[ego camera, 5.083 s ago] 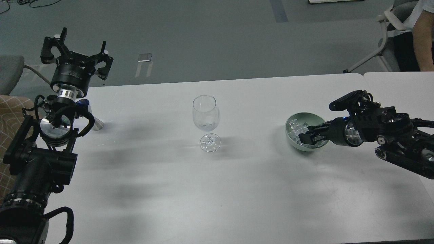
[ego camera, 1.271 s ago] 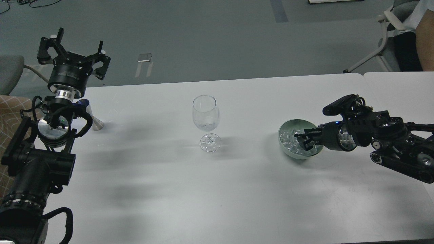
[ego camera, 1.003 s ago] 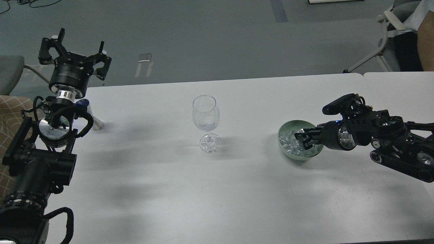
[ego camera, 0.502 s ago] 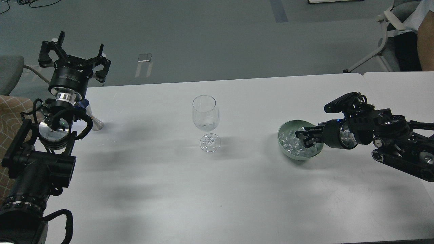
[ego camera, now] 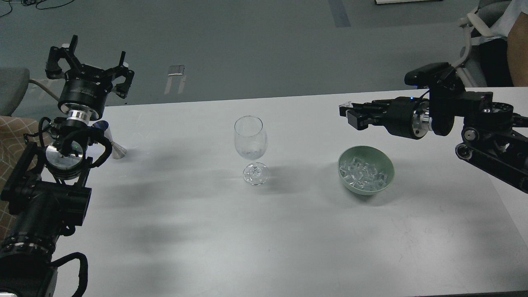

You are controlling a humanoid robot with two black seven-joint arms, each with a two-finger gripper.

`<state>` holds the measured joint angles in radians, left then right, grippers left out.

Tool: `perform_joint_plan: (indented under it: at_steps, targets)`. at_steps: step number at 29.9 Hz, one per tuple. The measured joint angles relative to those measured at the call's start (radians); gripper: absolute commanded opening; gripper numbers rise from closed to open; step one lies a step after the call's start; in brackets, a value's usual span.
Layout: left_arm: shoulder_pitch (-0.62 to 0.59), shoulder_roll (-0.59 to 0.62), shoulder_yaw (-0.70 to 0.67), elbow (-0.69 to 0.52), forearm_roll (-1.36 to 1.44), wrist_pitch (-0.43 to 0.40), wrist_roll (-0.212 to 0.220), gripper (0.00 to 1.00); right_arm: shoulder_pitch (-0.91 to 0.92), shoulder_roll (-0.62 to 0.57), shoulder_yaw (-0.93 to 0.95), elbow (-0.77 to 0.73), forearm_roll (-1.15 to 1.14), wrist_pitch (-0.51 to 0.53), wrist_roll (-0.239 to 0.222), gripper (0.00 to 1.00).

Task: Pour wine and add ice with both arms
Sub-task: 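Carry the ice cube with the right gripper over the wine glass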

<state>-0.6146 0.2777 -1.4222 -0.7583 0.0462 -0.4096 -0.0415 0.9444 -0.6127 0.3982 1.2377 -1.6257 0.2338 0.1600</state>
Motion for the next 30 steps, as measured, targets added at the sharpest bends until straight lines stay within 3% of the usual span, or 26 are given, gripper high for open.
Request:
perform_joint_plan:
  at_steps: [16,30]
  targets:
    - [0.009,0.021,-0.003,0.0,0.0,0.0,0.0,0.98,0.047,0.289,0.075,-0.008,-0.007,0.004,-0.001,0.12]
    - [0.012,0.04,-0.004,0.0,0.0,-0.004,0.0,0.98,0.049,0.356,0.059,0.0,-0.013,0.005,-0.007,0.13]
